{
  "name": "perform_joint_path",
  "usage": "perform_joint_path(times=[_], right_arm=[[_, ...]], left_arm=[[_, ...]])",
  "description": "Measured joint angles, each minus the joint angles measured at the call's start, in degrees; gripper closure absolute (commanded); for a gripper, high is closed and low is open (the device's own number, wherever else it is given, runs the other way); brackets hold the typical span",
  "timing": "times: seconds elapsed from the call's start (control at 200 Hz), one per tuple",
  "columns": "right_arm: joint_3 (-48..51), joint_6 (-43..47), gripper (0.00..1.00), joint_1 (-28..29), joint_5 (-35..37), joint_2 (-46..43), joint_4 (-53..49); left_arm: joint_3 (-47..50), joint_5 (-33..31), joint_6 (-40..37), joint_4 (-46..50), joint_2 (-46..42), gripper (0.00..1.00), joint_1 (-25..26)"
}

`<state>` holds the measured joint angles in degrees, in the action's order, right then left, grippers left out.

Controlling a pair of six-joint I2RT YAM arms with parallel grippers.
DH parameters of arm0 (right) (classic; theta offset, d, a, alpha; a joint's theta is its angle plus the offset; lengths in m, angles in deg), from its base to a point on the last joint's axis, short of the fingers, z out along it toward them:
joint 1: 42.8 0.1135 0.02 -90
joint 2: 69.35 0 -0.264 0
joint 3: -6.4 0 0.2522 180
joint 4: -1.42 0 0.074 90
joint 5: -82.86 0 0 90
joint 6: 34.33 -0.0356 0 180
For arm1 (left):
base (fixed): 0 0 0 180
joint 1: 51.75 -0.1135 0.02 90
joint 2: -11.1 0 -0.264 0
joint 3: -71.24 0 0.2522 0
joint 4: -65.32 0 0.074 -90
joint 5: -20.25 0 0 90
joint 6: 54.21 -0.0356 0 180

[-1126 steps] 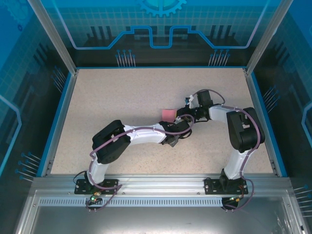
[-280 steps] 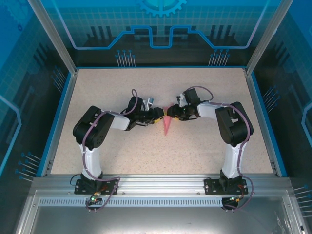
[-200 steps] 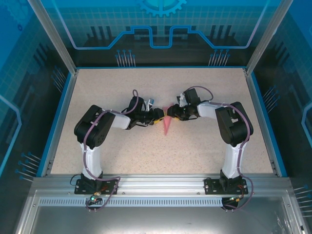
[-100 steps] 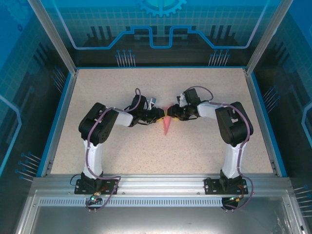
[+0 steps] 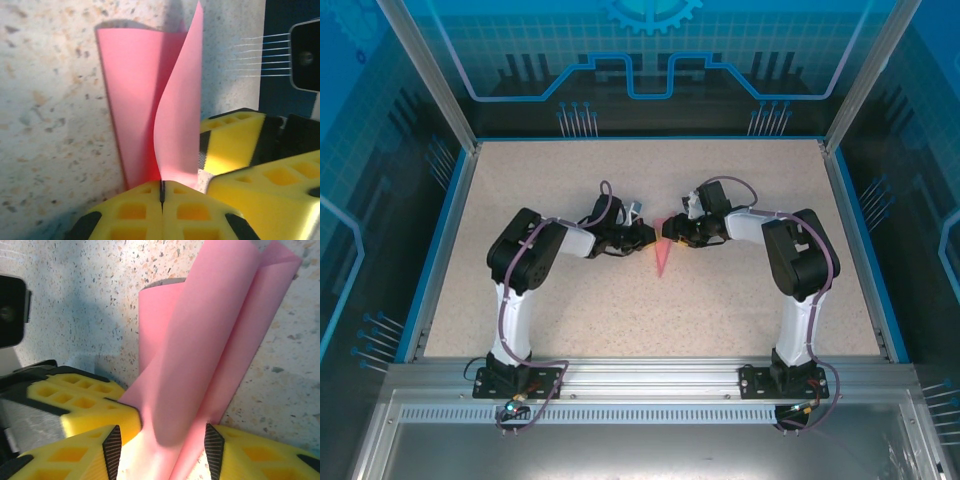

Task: Fold a paper plane with a square sheet of paper (fold left side to right side)
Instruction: Fold the wing for the fifth time at the center of the table.

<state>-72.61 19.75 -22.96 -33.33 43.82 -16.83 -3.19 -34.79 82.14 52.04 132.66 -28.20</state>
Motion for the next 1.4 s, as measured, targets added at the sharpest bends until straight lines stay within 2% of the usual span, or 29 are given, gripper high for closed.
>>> perform_joint_path(times=[0.09, 0.245, 0.36, 0.75, 1.401], right_arm=[[0.04, 0.37, 0.45, -0.22, 0.11, -0.35, -0.33], [0.07, 1.31, 0.3, -1.95, 0.09, -1.55, -1.03], [-0.26, 1.14, 0.25, -2.75, 0.11, -1.84, -1.09], [-6.27, -0.11, 0.25, -2.73, -0.39, 0.42, -1.49], [-10.1, -0.5, 0.25, -2.36, -1.03, 5.22, -3.21]], left_arm=[[-0.07, 0.33, -0.04, -0.22, 0.13, 0.97, -0.22], [-0.31, 0.5, -0.2, -0.22, 0.28, 0.97, -0.26], [-0.39, 0.48, -0.22, -0.22, 0.35, 0.97, -0.26], [-0.39, 0.48, -0.22, -0.22, 0.35, 0.97, -0.26], [-0.42, 0.52, -0.2, -0.22, 0.35, 0.98, -0.37]])
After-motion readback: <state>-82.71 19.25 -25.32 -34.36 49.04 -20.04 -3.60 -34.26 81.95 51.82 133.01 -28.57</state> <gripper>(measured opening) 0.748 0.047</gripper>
